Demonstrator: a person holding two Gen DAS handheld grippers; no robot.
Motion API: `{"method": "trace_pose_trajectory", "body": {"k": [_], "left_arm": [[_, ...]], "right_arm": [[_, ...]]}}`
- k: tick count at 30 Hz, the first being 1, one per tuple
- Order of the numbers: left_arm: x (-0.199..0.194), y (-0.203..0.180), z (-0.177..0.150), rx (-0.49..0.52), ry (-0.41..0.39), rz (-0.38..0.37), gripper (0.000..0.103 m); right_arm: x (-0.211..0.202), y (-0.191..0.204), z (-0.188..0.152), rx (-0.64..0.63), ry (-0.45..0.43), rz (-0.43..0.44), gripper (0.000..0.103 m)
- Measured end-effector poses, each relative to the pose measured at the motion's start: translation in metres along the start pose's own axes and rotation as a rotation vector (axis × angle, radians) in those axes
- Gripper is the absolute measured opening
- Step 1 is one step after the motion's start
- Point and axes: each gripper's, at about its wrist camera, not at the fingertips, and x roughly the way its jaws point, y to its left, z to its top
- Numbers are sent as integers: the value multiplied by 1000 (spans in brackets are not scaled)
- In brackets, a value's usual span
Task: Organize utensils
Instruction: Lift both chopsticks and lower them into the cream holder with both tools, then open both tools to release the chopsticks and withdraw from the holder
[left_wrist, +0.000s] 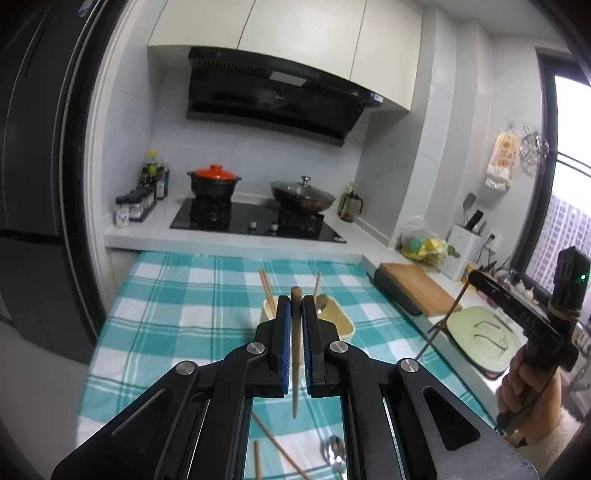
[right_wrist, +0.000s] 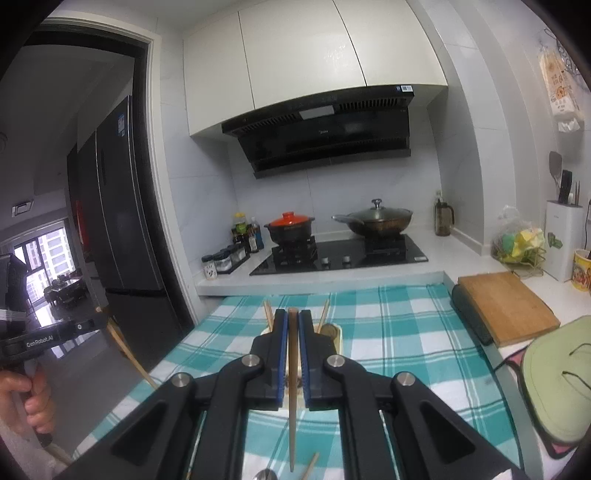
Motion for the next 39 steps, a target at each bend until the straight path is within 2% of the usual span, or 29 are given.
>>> {"method": "trace_pose_trajectory", "body": {"k": [6, 9, 13, 16, 20, 25, 29, 31, 32, 33, 34, 35, 39], "left_arm": [[47, -2, 43, -18, -60, 19, 4], [82, -2, 50, -17, -60, 32, 4], [133, -1, 49, -29, -19, 47, 4], [169, 3, 41, -40, 34, 61, 4], [207, 4, 24, -30, 124, 79, 4], [240, 5, 4, -12, 220, 93, 5], [236, 7, -2, -28, 231, 114, 9], [225, 11, 1, -43, 230, 109, 22], [215, 12, 3, -46, 222, 109, 26], [203, 13, 5, -44, 212, 109, 33], [189, 14, 7, -38, 203, 108, 39], [174, 15, 9, -30, 197, 103, 42], [108, 22, -5, 39, 203, 71, 70]], "right_arm": [[36, 1, 44, -27, -99, -31, 6], [62, -1, 58, -35, -131, -48, 6], [103, -6, 64, -39, -137, -54, 6], [140, -12, 55, -40, -82, -47, 6], [192, -21, 34, -33, 68, -39, 6], [228, -36, 9, 0, 219, -51, 6], [240, -43, -1, 29, 272, -56, 7], [239, -41, 1, 26, 282, -74, 11], [236, -41, 3, 28, 278, -71, 17], [229, -39, 7, 27, 266, -73, 29], [222, -38, 11, 20, 252, -82, 36], [213, -36, 15, 13, 235, -88, 46], [165, -25, 24, -29, 194, -70, 47]]}}
